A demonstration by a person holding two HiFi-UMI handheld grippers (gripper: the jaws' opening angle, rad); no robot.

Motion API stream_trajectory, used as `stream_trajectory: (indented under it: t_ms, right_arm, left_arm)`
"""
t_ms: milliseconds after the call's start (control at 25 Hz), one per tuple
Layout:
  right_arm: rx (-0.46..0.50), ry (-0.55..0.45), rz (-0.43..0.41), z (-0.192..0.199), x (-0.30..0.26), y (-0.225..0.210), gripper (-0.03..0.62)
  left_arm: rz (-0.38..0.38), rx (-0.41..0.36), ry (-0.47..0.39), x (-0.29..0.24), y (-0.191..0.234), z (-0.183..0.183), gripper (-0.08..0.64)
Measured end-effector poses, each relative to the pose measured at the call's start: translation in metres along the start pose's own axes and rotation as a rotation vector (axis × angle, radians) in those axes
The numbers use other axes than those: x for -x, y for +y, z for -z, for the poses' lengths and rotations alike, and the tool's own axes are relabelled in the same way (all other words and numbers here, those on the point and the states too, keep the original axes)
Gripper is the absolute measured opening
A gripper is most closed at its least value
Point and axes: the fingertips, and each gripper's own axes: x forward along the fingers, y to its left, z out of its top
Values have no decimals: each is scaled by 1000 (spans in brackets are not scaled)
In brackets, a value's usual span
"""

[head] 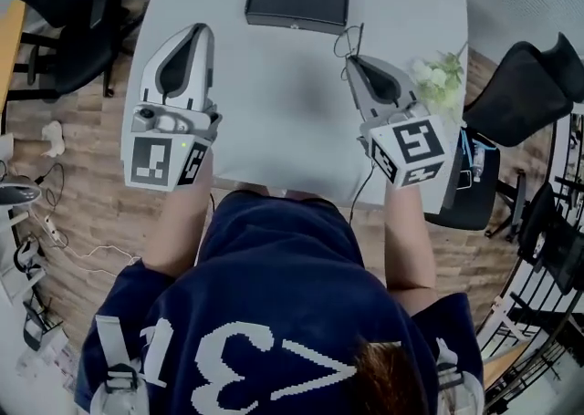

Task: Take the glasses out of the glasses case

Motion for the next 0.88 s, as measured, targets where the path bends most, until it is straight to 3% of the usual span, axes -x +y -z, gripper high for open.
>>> stream_trajectory:
  t_ms: [280, 440, 680, 880]
  right_arm:
    - [34, 414, -110, 129, -66, 56, 26]
    - [48, 580, -143, 196, -79, 81, 26]
    - [95, 673, -132, 239, -89, 96, 29]
    - [63, 568, -98, 197, -88, 81, 55]
  left_arm:
    - [-76, 39, 83, 48, 33, 37, 17]
    - [-82, 68, 126, 64, 35, 59, 17]
    - [-90, 85, 147, 76, 39, 70, 17]
    - [-87, 76, 111, 70, 43, 57, 17]
